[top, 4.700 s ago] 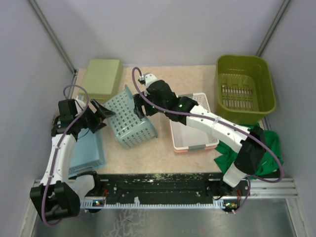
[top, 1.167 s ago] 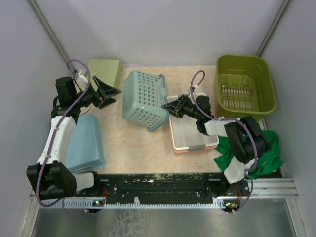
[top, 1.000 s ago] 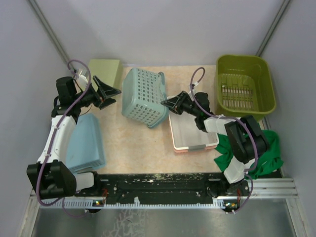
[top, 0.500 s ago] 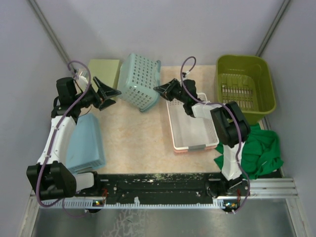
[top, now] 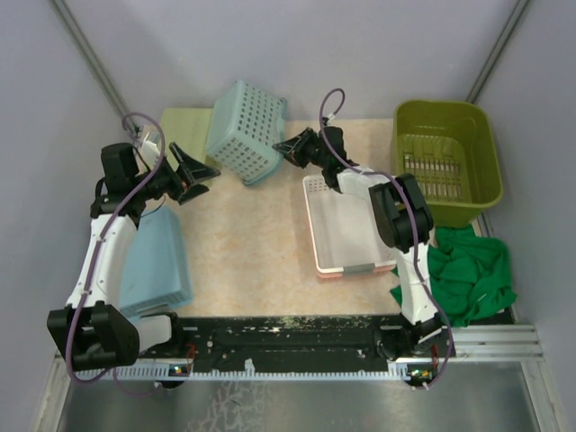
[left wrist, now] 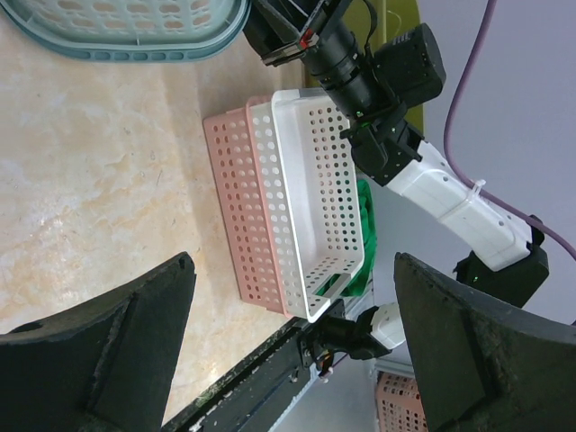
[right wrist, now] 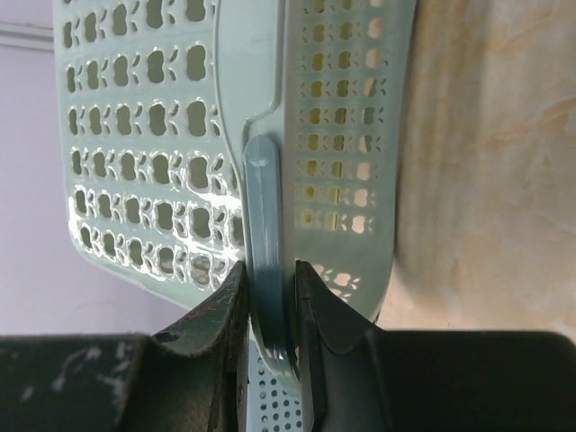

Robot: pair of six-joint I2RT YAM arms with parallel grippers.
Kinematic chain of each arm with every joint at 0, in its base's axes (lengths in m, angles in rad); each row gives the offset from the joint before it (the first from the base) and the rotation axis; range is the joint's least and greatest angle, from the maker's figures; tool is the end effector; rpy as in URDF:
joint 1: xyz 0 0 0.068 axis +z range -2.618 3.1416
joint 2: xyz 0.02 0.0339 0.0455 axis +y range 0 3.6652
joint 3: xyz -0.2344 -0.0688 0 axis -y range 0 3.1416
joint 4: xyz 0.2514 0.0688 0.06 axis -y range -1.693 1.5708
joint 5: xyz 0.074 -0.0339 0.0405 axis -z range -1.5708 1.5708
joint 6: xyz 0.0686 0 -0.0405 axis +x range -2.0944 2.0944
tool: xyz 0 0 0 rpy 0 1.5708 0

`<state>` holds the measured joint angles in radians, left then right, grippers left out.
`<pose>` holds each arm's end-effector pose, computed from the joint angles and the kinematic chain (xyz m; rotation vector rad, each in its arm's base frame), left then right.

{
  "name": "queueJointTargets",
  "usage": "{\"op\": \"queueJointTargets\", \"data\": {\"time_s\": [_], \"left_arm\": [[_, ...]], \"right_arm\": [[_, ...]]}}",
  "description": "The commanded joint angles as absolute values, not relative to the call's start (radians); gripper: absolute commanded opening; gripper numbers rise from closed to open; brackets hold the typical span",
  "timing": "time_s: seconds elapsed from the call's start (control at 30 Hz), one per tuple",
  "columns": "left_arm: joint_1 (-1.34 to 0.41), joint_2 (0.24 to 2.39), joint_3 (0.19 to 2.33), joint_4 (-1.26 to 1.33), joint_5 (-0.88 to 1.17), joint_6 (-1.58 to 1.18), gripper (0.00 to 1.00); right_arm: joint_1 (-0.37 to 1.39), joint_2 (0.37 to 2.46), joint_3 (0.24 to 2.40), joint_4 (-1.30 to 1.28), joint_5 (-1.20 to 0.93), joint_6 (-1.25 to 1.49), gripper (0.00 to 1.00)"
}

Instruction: Turn the large container upside down

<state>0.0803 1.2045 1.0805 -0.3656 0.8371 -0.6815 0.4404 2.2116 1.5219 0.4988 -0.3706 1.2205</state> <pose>0.3019 -0.0268 0.3044 -0.2519 2.0893 -1.2252 0.4667 0.2474 0.1615 0.4732 1.9628 1.4679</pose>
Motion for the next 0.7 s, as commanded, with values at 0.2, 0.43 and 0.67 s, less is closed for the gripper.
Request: {"op": "queueJointTargets", "data": {"time_s": [0.2, 0.43, 0.67], "left_arm": [[0.078, 1.157, 1.089, -0.377, 0.822, -0.662, 0.96], [0.078, 1.137, 1.088, -0.39, 0.817, -0.653, 0.96], [0.078, 1.136, 1.084, -0.393, 0.82, -0.645, 0.96]], "right_arm": [[0.431, 2.337, 1.753, 0.032, -0.298, 1.053, 0.39], [0.425, 2.379, 1.903, -0.145, -0.258, 0.965, 0.66], [0.414, 2.325, 1.939, -0.227, -0.189, 0.865, 0.74]]}}
